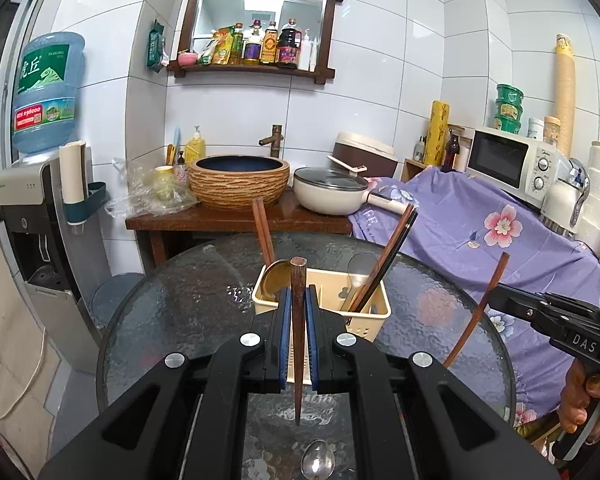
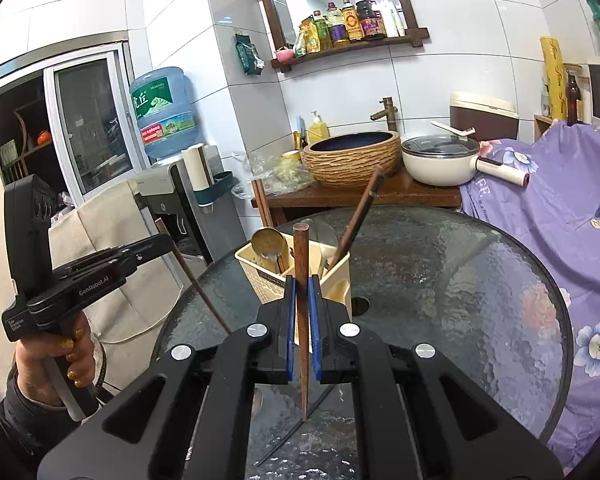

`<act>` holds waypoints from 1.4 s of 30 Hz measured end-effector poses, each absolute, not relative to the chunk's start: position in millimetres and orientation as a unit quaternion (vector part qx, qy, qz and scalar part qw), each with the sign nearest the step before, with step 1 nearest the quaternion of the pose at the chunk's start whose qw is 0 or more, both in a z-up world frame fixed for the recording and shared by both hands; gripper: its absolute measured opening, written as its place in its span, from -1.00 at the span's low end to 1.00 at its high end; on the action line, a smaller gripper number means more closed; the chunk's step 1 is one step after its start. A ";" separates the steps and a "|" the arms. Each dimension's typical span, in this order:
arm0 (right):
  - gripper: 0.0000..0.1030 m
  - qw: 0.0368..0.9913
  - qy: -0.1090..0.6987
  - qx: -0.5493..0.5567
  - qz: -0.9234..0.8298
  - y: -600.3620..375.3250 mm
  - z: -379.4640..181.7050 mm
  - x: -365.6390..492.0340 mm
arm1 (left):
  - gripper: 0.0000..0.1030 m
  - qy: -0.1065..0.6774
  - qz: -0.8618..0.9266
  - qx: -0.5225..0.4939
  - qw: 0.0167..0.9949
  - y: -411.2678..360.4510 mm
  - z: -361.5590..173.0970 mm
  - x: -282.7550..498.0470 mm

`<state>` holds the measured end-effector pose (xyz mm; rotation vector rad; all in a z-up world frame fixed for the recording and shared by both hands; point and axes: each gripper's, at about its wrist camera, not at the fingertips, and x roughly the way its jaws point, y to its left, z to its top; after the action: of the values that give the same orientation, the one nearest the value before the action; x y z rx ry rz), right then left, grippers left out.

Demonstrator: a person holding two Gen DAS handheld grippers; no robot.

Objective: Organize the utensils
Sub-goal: 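Insert the chopstick into the caddy and open the left tool while the right tool releases its chopstick inside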

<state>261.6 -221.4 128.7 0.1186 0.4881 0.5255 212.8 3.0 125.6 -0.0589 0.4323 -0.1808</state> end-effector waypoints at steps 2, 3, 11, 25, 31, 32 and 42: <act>-0.87 0.934 0.239 0.057 0.261 -220.1 135.2 264.5 | -0.87 0.214 -0.096 -0.033 0.972 2.2 130.8 214.2; -0.87 0.933 0.240 0.057 0.263 -219.3 138.4 266.0 | -0.87 0.214 -0.099 -0.034 0.971 1.8 132.8 215.1; -0.87 0.925 0.243 0.061 0.285 -215.1 172.5 279.0 | -0.87 0.208 -0.126 -0.055 0.969 4.0 170.2 227.4; -0.86 0.949 0.162 0.057 0.264 -206.2 263.1 297.9 | -0.87 0.129 -0.088 -0.084 0.984 14.1 259.2 249.2; -0.86 0.957 0.150 0.052 0.243 -194.2 254.1 316.2 | -0.87 0.130 -0.060 -0.093 0.985 12.1 245.9 277.0; -0.86 0.958 0.149 0.049 0.240 -192.4 250.3 318.2 | -0.87 0.131 -0.055 -0.092 0.986 12.4 240.8 280.5; -0.86 0.958 0.181 0.058 0.215 -184.9 186.7 342.3 | -0.87 0.174 -0.043 -0.095 0.979 15.5 182.2 302.9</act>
<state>342.3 -184.9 186.7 0.1174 0.3670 0.4364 302.9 15.5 182.2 -0.1923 0.3504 -0.0865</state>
